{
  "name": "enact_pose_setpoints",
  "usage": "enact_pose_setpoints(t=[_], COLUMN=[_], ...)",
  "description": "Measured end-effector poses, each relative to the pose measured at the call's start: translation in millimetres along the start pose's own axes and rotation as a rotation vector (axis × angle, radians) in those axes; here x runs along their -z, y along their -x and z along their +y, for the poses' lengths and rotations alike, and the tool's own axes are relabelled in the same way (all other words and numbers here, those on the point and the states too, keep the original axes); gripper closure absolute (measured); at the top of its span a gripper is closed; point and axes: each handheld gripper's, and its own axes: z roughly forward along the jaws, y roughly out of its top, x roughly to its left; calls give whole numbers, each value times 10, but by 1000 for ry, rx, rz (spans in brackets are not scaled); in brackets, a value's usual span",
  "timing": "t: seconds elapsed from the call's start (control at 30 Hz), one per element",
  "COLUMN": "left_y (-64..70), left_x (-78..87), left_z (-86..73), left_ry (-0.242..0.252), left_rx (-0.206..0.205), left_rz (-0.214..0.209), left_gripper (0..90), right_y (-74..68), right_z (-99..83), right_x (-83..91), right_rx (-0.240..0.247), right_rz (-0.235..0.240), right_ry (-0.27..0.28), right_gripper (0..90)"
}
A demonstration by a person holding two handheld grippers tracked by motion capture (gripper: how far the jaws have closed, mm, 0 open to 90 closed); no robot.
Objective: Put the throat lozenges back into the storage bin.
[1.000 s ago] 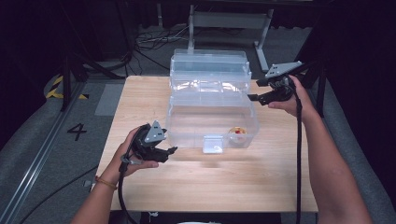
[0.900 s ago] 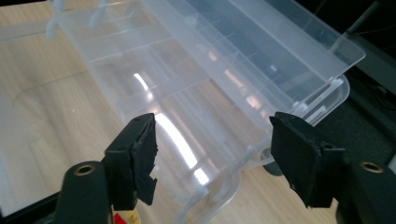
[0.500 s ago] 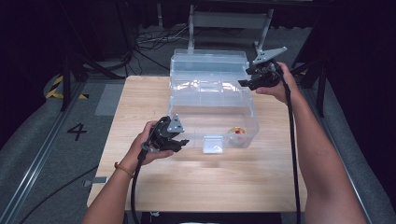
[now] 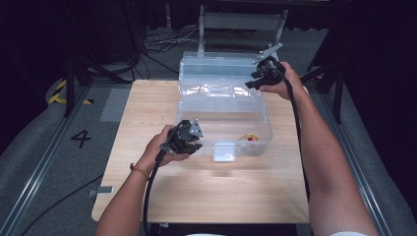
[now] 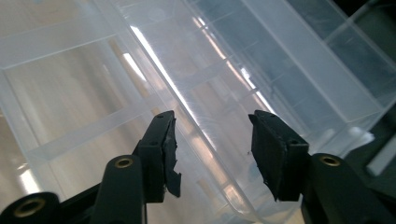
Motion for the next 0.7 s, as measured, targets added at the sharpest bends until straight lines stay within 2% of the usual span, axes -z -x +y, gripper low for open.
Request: enact_pose_setpoints(t=[0.03,0.1,0.13,0.2,0.23,0.27,0.3,0.43,0.5,0.63,0.7], left_y=[-5,-18,-35,-62,-62,-69,-68,-64,-73,-100,-104], left_x=[-10,-14,-13,-12,-12,-16,-16,-16,-15,-13,-15], left_z=[3,8,12,22,22,26,31,20,4,-7,-19], left_ry=[-6,-9,-11,-30,-30,-38,-46,-37,-23,-13,-4], left_rx=[2,-1,13,25,25,24,17,-10,-8,-16,-6], left_rz=[-8,-14,-33,-50,-50,-57,-54,-49,-57,-76,-81], left_gripper=[719,721,726,734,735,735,735,742,747,756,756], right_y=[9,5,-8,-42,-42,-49,-71,-106,-124,-127,-134], right_z=[13,24,35,89,89,102,123,178,201,235,252], right_x=[-26,-47,-62,-65,-65,-64,-56,-48,-46,-26,-23], right_rx=[-2,6,22,53,53,65,99,146,171,204,215], right_rz=[35,42,36,66,66,67,67,60,56,81,88], right_ry=[-8,-23,-29,-30,-30,-37,-52,-95,-115,-142,-152], right_gripper=[561,573,601,689,689,704,735,760,778,815,824])
